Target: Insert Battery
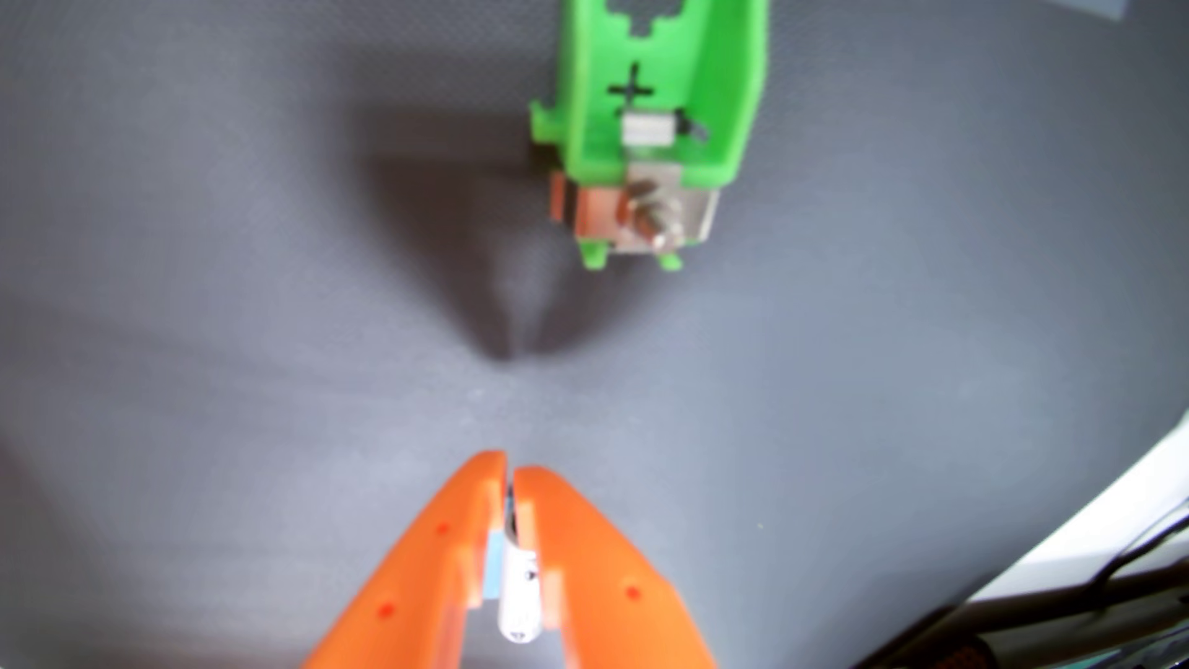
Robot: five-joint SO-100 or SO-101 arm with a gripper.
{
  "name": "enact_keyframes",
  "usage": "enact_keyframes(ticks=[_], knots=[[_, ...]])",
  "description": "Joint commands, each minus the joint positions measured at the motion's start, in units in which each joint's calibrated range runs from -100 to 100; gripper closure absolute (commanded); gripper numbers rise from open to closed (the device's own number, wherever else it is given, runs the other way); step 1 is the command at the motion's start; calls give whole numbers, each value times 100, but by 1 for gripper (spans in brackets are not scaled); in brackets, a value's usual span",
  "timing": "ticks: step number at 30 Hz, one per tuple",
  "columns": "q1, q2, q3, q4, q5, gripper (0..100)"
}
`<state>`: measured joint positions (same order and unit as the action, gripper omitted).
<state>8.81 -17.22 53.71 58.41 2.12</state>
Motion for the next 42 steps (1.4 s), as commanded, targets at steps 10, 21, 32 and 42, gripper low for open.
enact_keyframes(ticks=[10, 21, 32, 42], knots=[[146, -16, -999, 69, 128, 98], [1658, 9, -1341, 620, 396, 98], [1894, 42, -1521, 679, 571, 98], [2130, 776, -1926, 679, 1003, 98]])
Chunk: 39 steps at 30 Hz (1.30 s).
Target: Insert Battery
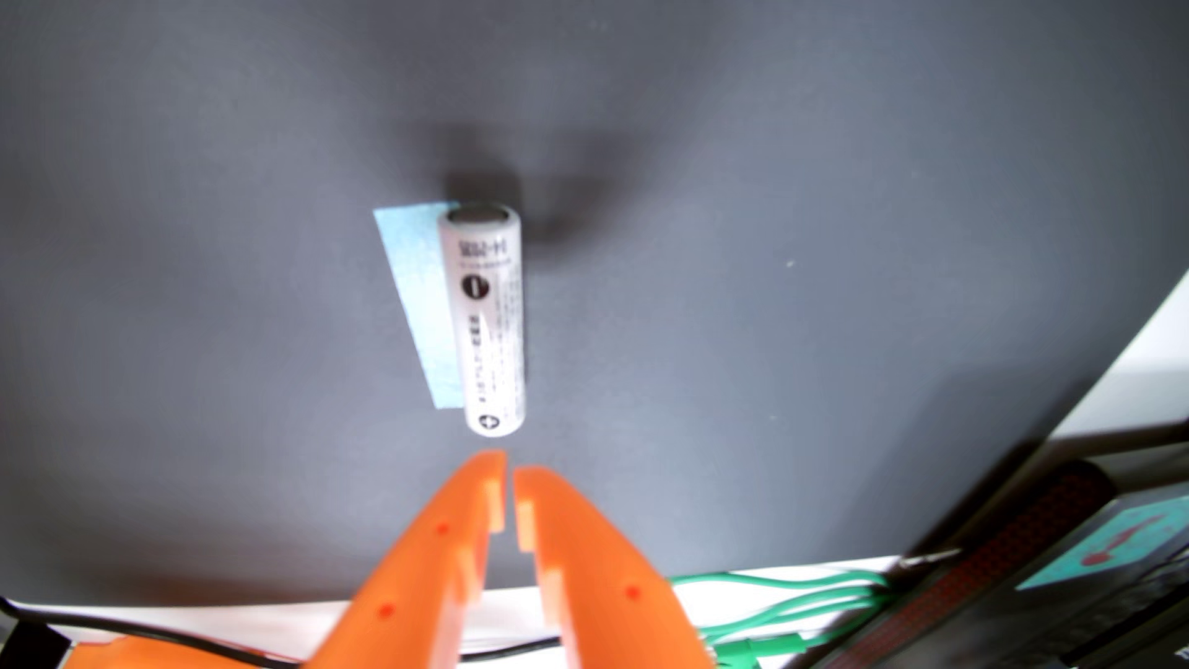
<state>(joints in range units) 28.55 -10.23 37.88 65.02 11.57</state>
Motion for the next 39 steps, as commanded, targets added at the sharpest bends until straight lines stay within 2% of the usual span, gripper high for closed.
enact_keyframes(ticks=[1, 4, 8, 15, 39], knots=[[179, 102, -380, 18, 68, 98], [191, 152, -380, -8, 233, 98], [191, 160, -380, -50, 161, 97], [191, 169, -344, -25, 99, 85], [214, 177, -119, 9, -148, 86]])
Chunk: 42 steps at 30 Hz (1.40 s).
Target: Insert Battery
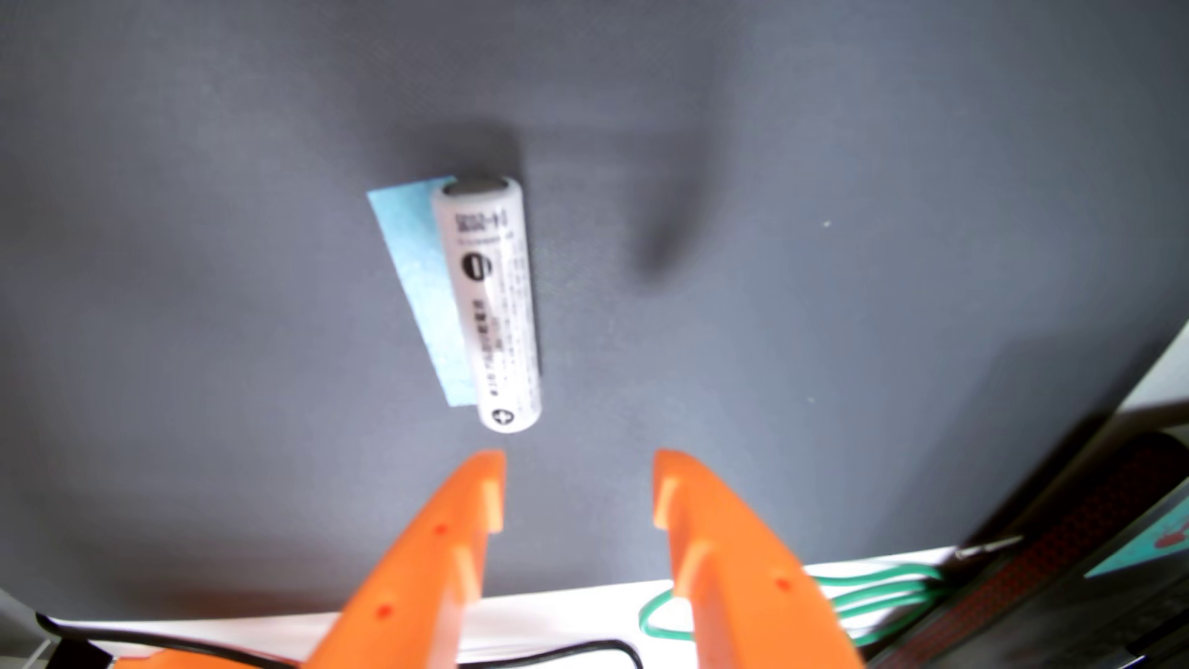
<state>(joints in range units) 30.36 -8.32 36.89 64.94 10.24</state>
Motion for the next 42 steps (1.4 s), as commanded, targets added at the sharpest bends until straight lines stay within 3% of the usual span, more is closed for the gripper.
enact_keyframes(ticks=[1, 42], knots=[[34, -14, -19, 18, -15, 86], [34, 2, 350, -75, 36, 86]])
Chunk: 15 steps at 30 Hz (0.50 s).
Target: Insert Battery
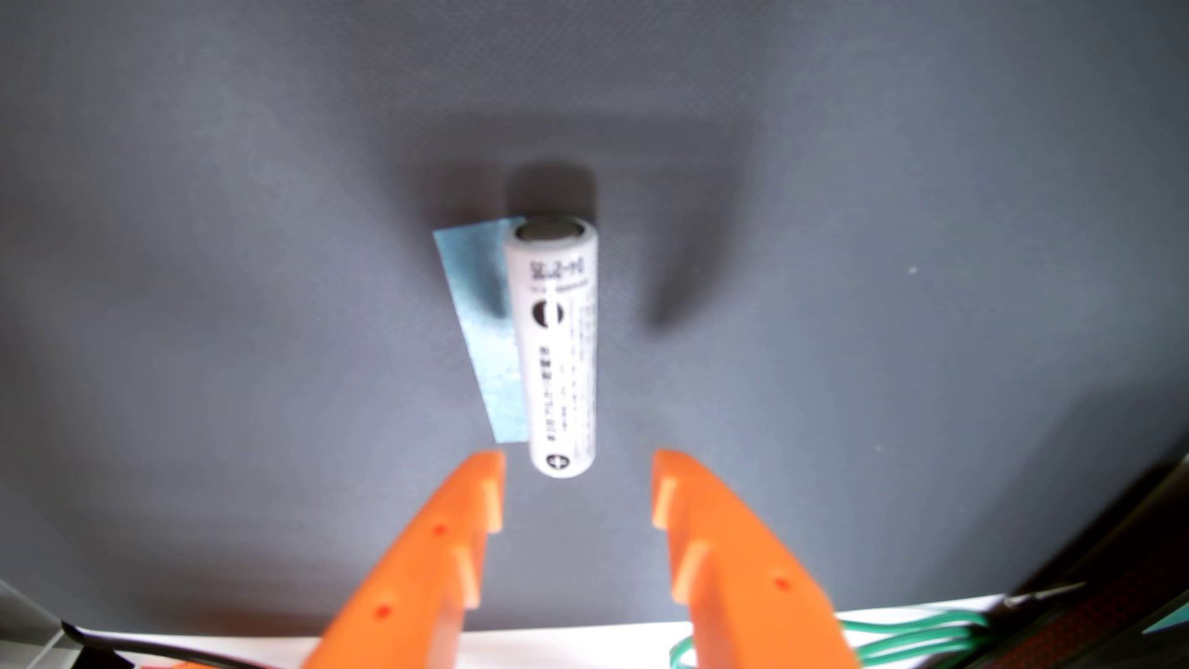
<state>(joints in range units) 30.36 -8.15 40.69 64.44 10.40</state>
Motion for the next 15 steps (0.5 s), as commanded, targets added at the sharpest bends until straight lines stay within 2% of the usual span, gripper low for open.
enact_keyframes(ticks=[1, 15], knots=[[34, -14, -30, -25, 21, 86], [211, 119, -12, -279, 6, 86]])
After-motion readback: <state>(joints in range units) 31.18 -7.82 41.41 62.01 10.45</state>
